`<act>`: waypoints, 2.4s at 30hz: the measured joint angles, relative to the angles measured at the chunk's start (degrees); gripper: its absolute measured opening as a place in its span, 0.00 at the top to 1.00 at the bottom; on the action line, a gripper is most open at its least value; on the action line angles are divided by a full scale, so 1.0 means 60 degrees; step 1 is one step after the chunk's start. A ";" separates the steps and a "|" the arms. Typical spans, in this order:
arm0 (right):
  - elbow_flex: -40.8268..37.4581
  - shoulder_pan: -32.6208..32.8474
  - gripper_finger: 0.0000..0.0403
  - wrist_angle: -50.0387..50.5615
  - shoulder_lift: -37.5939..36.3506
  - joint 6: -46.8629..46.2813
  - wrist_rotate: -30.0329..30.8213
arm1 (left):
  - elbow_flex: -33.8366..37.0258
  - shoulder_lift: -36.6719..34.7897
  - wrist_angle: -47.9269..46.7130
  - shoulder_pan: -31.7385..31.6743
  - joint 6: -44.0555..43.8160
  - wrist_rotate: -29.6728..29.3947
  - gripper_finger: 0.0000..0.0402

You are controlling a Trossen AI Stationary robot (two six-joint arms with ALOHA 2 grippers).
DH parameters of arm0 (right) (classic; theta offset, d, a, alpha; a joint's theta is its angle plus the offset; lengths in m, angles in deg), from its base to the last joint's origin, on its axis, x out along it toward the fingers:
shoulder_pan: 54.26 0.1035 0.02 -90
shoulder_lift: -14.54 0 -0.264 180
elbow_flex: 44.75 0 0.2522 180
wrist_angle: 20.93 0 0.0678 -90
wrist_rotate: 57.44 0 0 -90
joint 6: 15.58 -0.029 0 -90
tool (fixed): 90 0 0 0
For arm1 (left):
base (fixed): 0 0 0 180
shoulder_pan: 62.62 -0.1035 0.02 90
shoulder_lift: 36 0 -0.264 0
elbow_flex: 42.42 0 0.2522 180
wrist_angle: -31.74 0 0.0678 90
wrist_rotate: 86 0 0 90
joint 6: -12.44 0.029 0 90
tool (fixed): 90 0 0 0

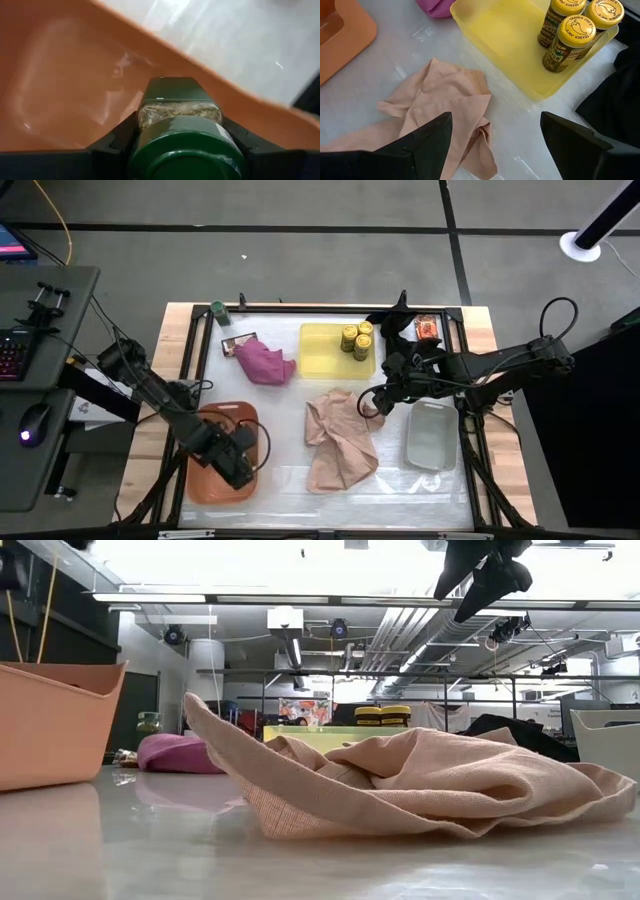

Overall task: Sort spices by type
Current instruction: Put the bottom green seasoning bottle into the orange bin, then put the green seasoning bottle into the orange bin

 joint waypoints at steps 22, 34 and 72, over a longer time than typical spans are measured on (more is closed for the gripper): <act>0.0000 -0.0449 0.26 -0.0020 0.0000 0.0217 0.0107 | 0.0718 -0.0036 -0.1370 -0.1681 0.6232 0.0037 0.59; 0.0000 -0.0692 0.26 -0.0023 0.0000 0.0252 0.0076 | 0.1362 -0.0109 -0.0403 -0.2758 0.8235 0.0516 0.59; 0.0000 -0.0692 0.26 -0.0016 -0.0004 0.0484 -0.0298 | 0.0050 -0.2415 -0.1317 -0.2489 0.5787 0.0065 0.21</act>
